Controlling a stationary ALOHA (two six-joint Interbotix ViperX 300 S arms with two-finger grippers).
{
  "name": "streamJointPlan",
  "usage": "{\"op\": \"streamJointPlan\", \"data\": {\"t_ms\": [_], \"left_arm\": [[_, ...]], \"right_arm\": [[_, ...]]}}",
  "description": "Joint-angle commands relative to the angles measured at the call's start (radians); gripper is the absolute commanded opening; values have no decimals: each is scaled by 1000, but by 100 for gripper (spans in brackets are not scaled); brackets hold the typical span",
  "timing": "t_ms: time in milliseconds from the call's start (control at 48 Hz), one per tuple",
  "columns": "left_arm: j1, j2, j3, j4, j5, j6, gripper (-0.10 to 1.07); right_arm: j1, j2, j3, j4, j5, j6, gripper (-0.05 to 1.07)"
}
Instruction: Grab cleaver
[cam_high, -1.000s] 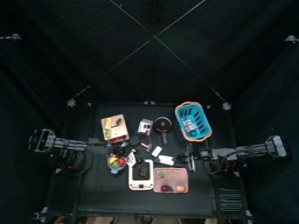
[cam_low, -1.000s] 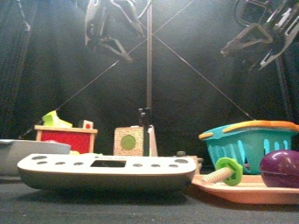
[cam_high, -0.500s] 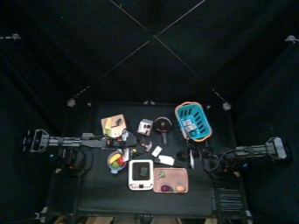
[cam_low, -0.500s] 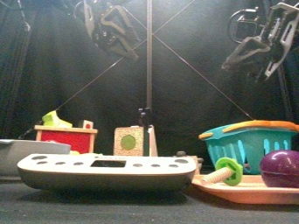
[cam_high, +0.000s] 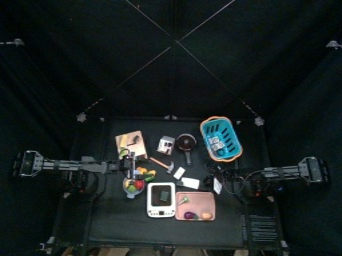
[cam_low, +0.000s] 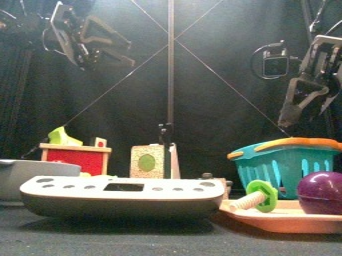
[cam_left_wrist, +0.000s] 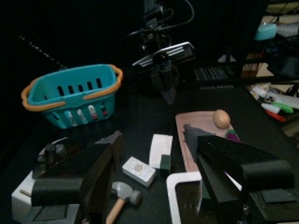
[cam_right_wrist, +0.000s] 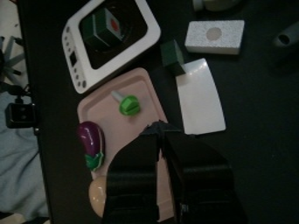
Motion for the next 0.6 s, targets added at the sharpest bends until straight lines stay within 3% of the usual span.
{"op": "streamJointPlan", "data": {"t_ms": [0, 188, 583], "left_arm": [[3, -3, -2, 23, -6, 2, 93], [3, -3, 20, 37, -9, 2, 93], [18, -2, 84, 32, -18, 0, 93]], "right_arm": [[-11, 25, -31, -3, 37, -3, 50], [-14, 75, -43, -9, 114, -2, 57], [-41, 190, -98, -83, 144, 44, 66]]}}
